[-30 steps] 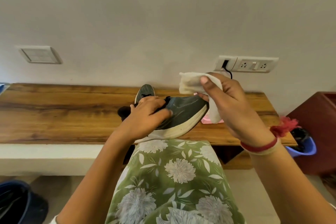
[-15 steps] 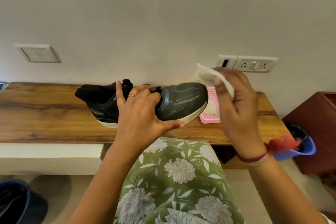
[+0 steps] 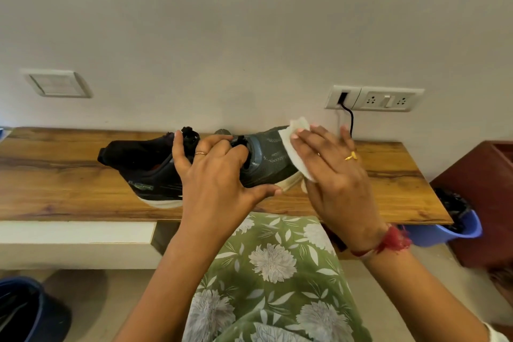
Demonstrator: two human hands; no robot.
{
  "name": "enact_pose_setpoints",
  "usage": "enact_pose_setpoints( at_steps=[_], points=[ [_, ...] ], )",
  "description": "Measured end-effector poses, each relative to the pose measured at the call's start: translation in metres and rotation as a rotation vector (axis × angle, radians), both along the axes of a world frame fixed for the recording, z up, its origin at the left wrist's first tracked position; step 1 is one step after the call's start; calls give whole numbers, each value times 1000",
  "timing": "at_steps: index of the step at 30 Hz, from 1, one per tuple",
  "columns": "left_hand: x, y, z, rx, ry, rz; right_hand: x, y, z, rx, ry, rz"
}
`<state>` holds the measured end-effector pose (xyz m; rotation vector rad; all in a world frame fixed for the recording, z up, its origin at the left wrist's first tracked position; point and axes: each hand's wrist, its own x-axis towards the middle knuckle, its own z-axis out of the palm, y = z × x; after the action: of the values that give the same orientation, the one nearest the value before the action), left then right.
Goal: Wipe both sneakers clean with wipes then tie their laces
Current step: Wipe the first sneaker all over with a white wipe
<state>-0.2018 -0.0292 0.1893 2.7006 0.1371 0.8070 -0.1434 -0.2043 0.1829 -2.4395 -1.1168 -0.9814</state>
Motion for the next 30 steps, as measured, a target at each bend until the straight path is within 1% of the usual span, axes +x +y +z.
enact_pose_setpoints(
  at_steps=[2, 4, 6, 8, 10, 12, 14, 16, 17, 19, 21, 22, 23, 25, 27, 28, 30],
  points=[
    [1, -2, 1, -17, -7, 17, -12, 9, -9, -35, 17, 70],
    [0, 0, 0, -34, -15, 26, -17, 9, -14, -126, -42, 115],
    [0, 1, 0, -31, 11, 16, -8, 1, -7, -126, -89, 26],
    [-1, -2, 1, -22, 31, 0, 0, -3, 0, -36, -57, -79],
    [-1, -3, 3, -23, 23, -4, -7, 6, -1, -14, -11, -45],
    [0, 0, 1, -34, 0, -8, -17, 10, -7, -95, -51, 46],
    [0, 3, 0, -34, -2, -7, -13, 2, -4, -139, -104, 16],
    [0, 1, 2, -31, 15, -10, -2, -4, 1, -70, -91, -94],
    [0, -1, 4, -26, 21, -12, 1, -3, 2, -30, -55, -129],
    [0, -3, 5, -15, 23, -11, -8, 9, -2, -10, 1, -79],
    [-1, 0, 2, -9, 24, -11, -21, 17, -10, -54, -5, 16],
    [-1, 3, 0, -7, 29, -13, -24, 16, -12, -77, -19, 22],
    [-2, 5, -1, -7, 34, -16, -23, 13, -11, -78, -34, -7],
    [-2, 3, 0, -2, 37, -22, -15, 7, -7, -15, -37, -124],
    [-2, -2, 2, 15, 23, -32, -14, 10, -5, 72, 31, -203],
    [-1, -4, 2, 26, 16, -34, -18, 15, -7, 89, 59, -184],
    [0, -1, 1, 39, 19, -28, -26, 21, -15, 32, 35, -84]
  ],
)
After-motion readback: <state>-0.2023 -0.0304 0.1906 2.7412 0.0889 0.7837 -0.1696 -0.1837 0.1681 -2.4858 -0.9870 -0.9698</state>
